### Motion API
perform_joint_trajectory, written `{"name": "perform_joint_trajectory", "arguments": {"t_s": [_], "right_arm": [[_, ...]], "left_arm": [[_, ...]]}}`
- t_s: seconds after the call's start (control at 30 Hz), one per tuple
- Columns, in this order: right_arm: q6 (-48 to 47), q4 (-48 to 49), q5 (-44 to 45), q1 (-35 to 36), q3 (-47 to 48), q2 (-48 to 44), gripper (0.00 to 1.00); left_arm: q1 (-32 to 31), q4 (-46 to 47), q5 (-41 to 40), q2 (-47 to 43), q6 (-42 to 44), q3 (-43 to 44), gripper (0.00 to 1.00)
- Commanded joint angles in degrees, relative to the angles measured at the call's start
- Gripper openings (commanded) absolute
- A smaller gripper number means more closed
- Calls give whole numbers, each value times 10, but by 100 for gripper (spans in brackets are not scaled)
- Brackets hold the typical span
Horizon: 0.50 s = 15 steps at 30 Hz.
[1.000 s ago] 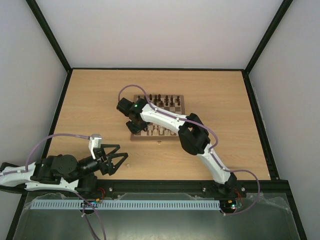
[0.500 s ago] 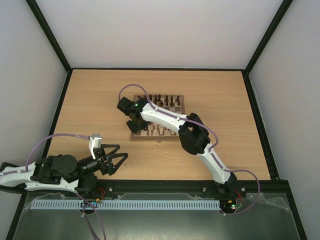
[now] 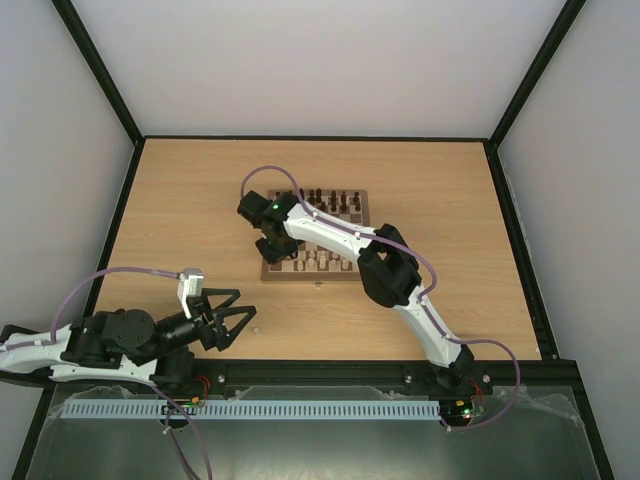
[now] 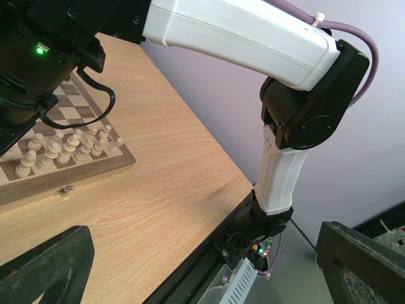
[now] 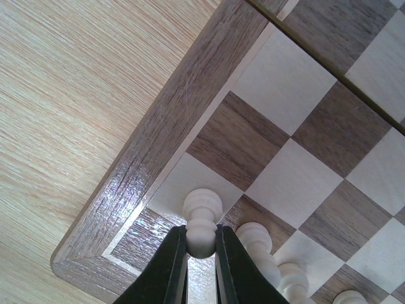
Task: Set up the chess pieces on the board
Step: Place the chess piece on the chessboard.
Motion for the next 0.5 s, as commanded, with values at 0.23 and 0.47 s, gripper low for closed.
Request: {"name": "perform_joint_trajectory", "arguments": {"t_s": [0.23, 0.47], "right_arm": [[-10, -20, -16, -3, 17, 22, 6], [-8, -16, -19, -2, 18, 23, 10]], "left_arm": [[4, 10, -6, 5, 14, 14, 99], [4, 10, -5, 6, 15, 14, 99]]}}
